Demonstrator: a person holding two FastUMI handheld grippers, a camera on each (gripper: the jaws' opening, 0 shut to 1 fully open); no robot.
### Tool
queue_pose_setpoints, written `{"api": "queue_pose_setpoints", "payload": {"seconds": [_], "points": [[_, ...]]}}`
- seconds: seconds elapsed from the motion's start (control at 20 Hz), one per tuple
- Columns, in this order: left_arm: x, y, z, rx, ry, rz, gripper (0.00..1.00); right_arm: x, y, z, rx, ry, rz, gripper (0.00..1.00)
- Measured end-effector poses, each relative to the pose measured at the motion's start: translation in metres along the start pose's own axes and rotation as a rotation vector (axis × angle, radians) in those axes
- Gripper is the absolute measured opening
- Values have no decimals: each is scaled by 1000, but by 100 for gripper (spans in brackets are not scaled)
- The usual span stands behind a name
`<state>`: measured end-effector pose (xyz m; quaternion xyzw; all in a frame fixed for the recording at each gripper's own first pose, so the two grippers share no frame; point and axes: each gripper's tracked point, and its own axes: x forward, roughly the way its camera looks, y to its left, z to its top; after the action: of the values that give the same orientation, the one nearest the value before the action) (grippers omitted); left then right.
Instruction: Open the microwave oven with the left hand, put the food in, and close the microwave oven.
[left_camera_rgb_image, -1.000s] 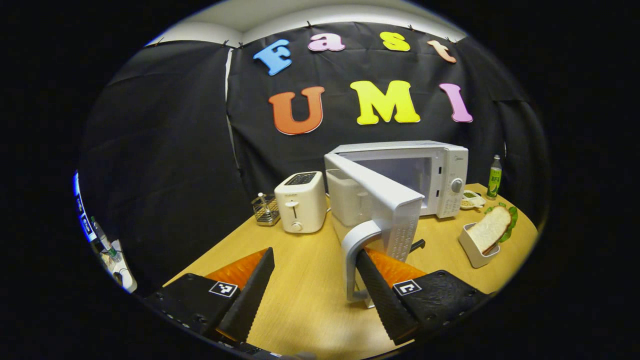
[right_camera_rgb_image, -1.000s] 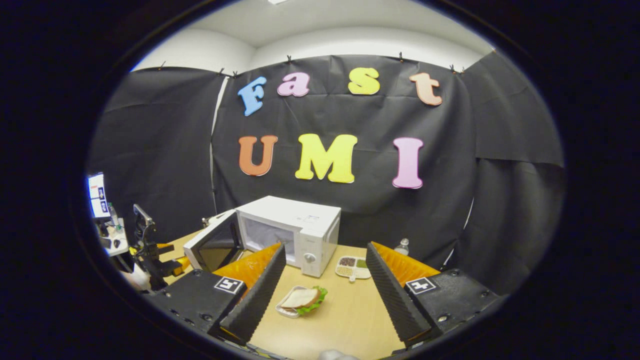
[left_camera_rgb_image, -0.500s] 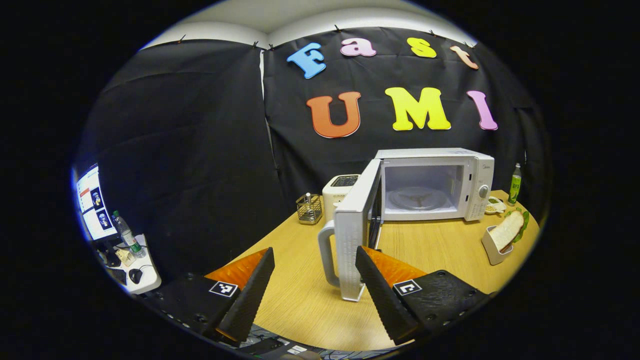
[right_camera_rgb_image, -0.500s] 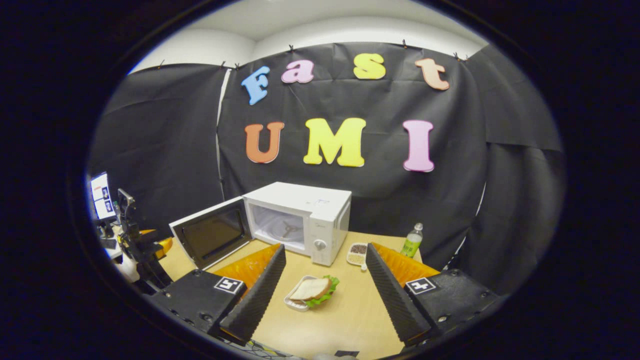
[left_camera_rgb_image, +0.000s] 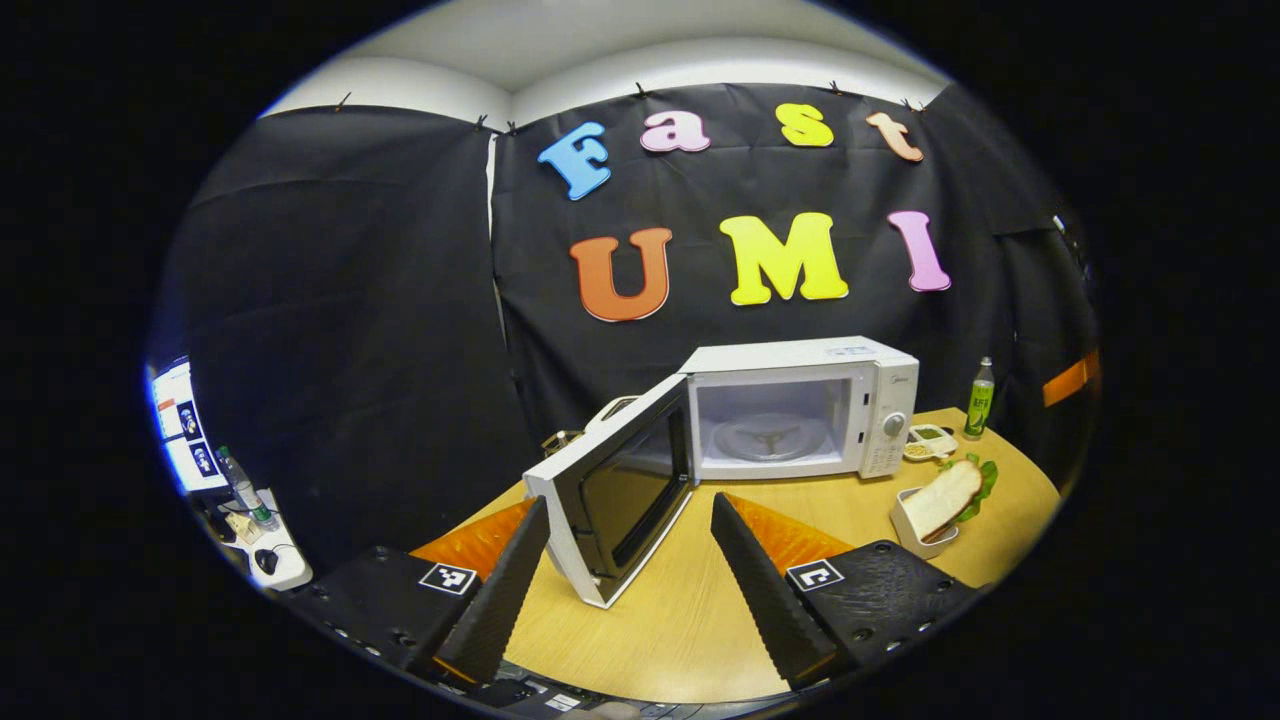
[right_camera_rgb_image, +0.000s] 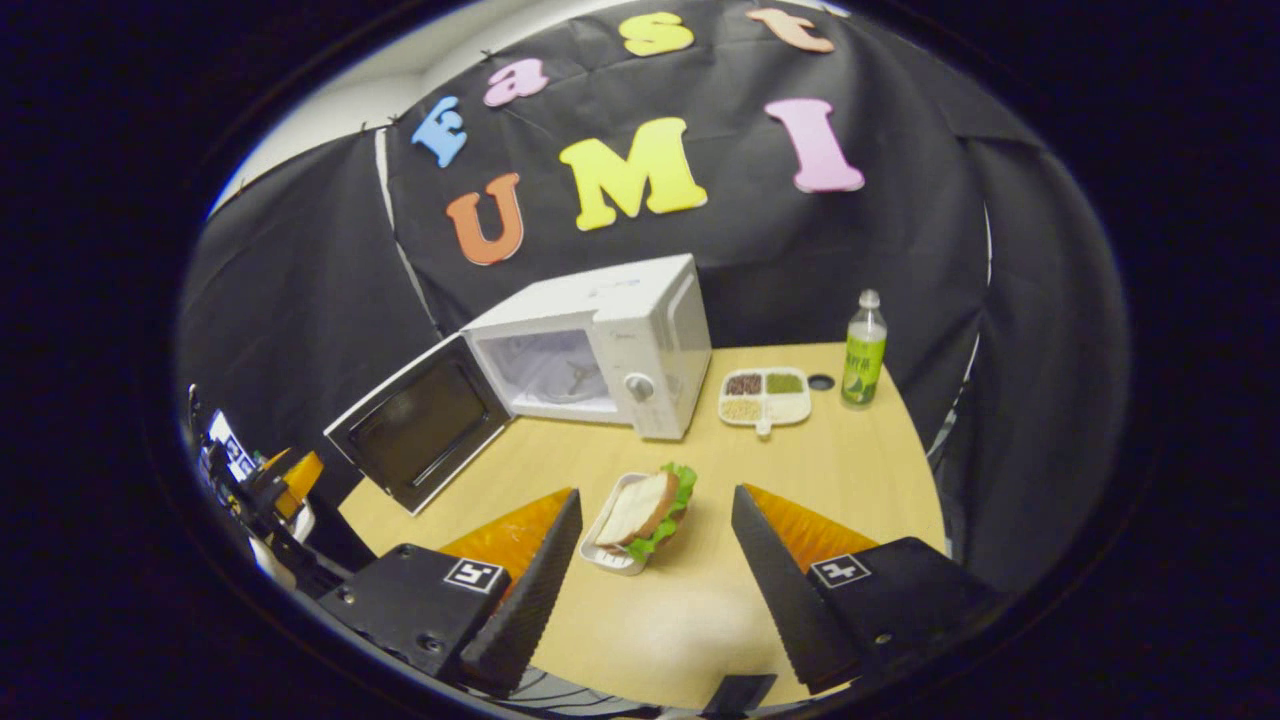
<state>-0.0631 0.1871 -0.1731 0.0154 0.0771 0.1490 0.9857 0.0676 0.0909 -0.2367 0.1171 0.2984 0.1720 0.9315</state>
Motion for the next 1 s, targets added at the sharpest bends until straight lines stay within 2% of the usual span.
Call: {"api": "queue_pose_setpoints", "payload": {"seconds": [0.05, 0.1, 0.15, 0.2, 0.25, 0.3, 0.35, 0.4, 0.45, 0.5, 0.6, 0.65, 0.7, 0.75, 0.8, 0.85, 0.9, 0.95, 1.0], "points": [[-1, -9, 5, -5, -2, -6, 96, 13, -3, -8, 45, 35, 25, 85], [-3, -17, 11, -7, -3, -6, 97, 27, -6, -15, 86, 71, 42, 96], [-5, -25, 17, -7, -9, -6, 96, 43, -8, -21, 120, 104, 61, 84], [-8, -33, 23, -6, -11, -7, 97, 56, -11, -25, 148, 129, 84, 84], [-10, -42, 28, 0, -15, -12, 96, 68, -15, -29, 171, 154, 101, 94], [-12, -51, 33, 12, -21, -14, 96, 79, -18, -33, 191, 187, 118, 93], [-13, -57, 37, 24, -22, -12, 97, 89, -18, -34, 214, 217, 143, 80], [-14, -62, 40, 33, -17, -6, 97, 99, -22, -35, 235, 243, 151, 91], [-17, -67, 42, 43, -14, 3, 97, 108, -20, -38, 250, 275, 179, 89], [-19, -70, 45, 51, -13, 13, 96, 116, -18, -38, 268, 301, 207, 75], [-25, -80, 51, 58, -16, 22, 97, 131, -18, -44, 284, 371, 237, 70], [-26, -84, 52, 63, -12, 27, 97, 136, -16, -45, 308, 392, 252, 80], [-27, -86, 52, 68, -7, 30, 96, 142, -15, -47, 330, 422, 259, 80], [-28, -90, 51, 71, -1, 30, 96, 145, -13, -49, 352, 440, 267, 76], [-28, -91, 51, 75, 0, 26, 96, 148, -8, -49, 379, 454, 285, 60], [-28, -93, 51, 81, 0, 23, 96, 148, -9, -49, 401, 467, 280, 61], [-27, -92, 50, 86, 2, 20, 96, 148, -11, -49, 410, 473, 271, 55], [-24, -92, 50, 88, 1, 15, 96, 147, -8, -48, 422, 480, 275, 34], [-21, -92, 49, 87, 1, 5, 96, 147, -7, -49, 425, 484, 278, 36]]}}
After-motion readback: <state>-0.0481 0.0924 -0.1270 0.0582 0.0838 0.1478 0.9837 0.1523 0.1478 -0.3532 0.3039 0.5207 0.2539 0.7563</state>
